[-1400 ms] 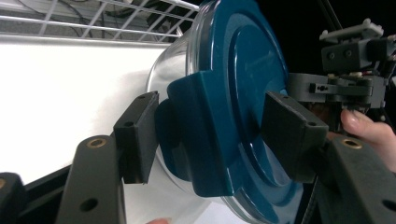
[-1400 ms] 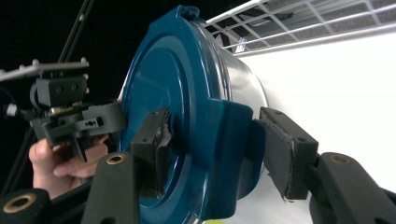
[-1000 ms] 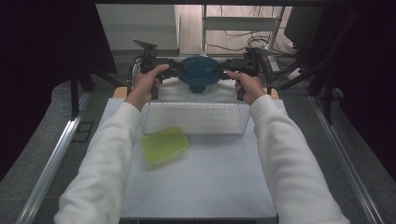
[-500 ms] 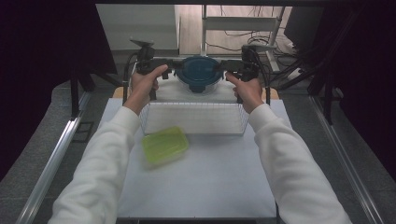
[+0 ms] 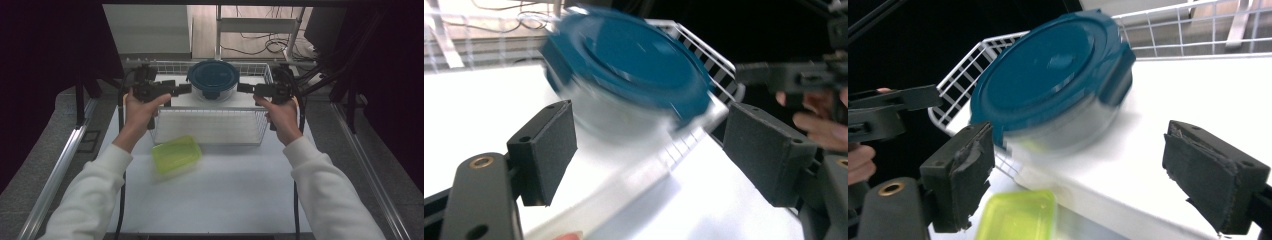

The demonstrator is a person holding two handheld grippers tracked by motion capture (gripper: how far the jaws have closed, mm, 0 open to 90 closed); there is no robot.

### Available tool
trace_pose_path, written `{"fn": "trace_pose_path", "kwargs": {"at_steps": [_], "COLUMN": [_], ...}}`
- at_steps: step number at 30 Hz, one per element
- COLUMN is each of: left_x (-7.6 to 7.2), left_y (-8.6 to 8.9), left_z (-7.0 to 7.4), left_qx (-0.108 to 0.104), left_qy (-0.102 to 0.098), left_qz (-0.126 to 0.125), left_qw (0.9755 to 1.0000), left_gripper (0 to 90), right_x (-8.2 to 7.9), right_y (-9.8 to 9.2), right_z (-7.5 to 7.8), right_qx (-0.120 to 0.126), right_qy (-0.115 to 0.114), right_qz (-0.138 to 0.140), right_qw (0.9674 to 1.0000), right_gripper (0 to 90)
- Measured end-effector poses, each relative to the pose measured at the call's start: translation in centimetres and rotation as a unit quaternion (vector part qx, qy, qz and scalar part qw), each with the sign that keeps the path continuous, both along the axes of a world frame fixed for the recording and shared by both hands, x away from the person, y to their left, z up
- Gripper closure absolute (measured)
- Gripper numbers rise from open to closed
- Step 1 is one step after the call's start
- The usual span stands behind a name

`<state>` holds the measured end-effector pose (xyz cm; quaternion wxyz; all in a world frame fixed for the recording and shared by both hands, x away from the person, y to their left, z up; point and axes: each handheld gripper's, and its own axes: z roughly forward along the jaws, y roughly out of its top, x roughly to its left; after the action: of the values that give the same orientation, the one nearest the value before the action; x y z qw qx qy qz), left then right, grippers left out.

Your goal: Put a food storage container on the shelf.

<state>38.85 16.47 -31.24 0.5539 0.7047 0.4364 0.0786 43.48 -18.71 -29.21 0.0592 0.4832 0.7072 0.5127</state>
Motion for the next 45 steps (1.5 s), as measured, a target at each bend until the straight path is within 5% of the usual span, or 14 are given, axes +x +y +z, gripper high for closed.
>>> {"fn": "trace_pose_path", "kwargs": {"at_steps": [1, 2, 3, 6, 9, 12, 17, 22, 28, 32, 38, 45], "left_x": [-1.4, -1.4, -3.2, -5.7, -7.5, -8.7, -10.0, -11.1, -12.7, -13.8, -14.4, -14.1], "left_y": [-0.2, -0.2, -0.3, -0.5, -0.9, -1.2, -1.1, -1.4, -2.8, -2.9, -2.7, -2.8], "left_z": [-0.6, -0.6, -1.6, -3.1, -4.8, -6.8, -10.3, -12.5, -14.6, -15.3, -15.9, -15.7], "left_qx": [0.008, 0.008, 0.012, 0.0, 0.024, 0.049, 0.055, 0.08, 0.12, 0.129, 0.15, 0.152], "left_qy": [-0.003, -0.003, -0.003, 0.008, 0.007, 0.018, 0.048, 0.065, 0.078, 0.082, 0.08, 0.074], "left_qz": [-0.01, -0.01, -0.024, -0.04, -0.043, -0.052, -0.053, -0.053, -0.067, -0.073, -0.075, -0.077], "left_qw": [0.9999, 0.9999, 0.9996, 0.9992, 0.9988, 0.9972, 0.996, 0.9933, 0.9873, 0.9855, 0.9826, 0.9825], "left_gripper": [21.2, 21.1, 21.1, 21.2, 21.3, 21.5, 21.9, 23.1, 25.0, 26.1, 27.5, 27.4], "right_x": [-1.7, -1.7, -3.4, -5.2, -7.0, -8.7, -11.1, -13.0, -14.8, -15.6, -15.8, -16.0], "right_y": [-0.7, -0.7, -1.2, -1.7, -2.4, -2.8, -3.5, -3.8, -4.2, -4.2, -4.0, -4.2], "right_z": [-0.7, -0.7, -1.6, -2.8, -4.3, -5.8, -8.0, -10.4, -13.6, -15.4, -16.4, -17.1], "right_qx": [-0.005, -0.005, -0.021, -0.037, -0.043, -0.049, -0.078, -0.086, -0.105, -0.121, -0.129, -0.136], "right_qy": [-0.022, -0.022, -0.036, -0.056, -0.065, -0.065, -0.066, -0.044, -0.024, -0.001, 0.003, 0.008], "right_qz": [0.014, 0.014, 0.032, 0.049, 0.064, 0.08, 0.103, 0.12, 0.128, 0.141, 0.145, 0.149], "right_qw": [0.9997, 0.9997, 0.9986, 0.9966, 0.995, 0.9934, 0.9895, 0.9881, 0.9859, 0.9825, 0.981, 0.9794], "right_gripper": [14.6, 14.6, 14.7, 14.8, 16.1, 17.3, 19.0, 20.7, 22.5, 22.1, 22.2, 24.0]}}
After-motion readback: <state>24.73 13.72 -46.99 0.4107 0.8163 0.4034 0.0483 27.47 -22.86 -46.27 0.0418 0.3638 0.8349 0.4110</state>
